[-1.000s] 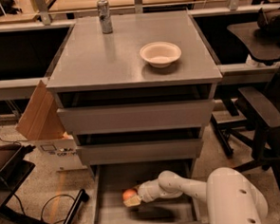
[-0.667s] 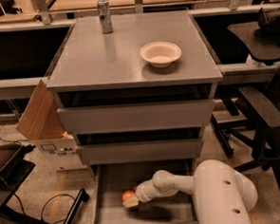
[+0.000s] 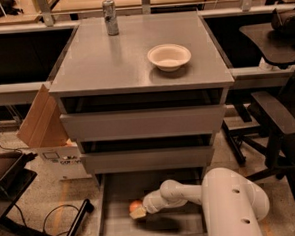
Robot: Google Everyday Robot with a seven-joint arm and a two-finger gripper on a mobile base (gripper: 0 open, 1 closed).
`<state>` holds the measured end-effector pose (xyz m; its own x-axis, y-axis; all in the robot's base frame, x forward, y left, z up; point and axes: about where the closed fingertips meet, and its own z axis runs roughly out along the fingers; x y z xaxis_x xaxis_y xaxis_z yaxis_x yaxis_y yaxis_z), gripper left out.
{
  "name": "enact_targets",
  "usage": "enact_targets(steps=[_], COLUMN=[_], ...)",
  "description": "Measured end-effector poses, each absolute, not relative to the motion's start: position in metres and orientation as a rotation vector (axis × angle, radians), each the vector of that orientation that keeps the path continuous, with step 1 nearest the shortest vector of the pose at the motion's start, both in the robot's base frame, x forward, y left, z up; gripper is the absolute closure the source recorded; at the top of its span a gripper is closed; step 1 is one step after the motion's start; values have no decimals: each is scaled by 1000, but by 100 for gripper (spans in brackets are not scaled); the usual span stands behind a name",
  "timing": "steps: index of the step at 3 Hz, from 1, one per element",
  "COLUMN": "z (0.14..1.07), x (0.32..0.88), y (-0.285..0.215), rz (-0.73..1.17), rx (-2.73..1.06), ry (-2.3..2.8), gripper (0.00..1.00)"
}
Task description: Place orange into bottom drawer
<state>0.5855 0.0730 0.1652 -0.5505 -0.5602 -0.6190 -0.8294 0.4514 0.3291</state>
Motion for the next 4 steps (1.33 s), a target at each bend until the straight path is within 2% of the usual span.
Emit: enact_targets(steps=[1,2,3,4], z=[164,163,162,162], x=[584,582,581,581], y=[75,77,78,78], rz=[864,869,871,871], rx=[-1171,-1173,-1174,-1175], ry=[2283,2283,2284,2284], gripper=[37,7,0,0])
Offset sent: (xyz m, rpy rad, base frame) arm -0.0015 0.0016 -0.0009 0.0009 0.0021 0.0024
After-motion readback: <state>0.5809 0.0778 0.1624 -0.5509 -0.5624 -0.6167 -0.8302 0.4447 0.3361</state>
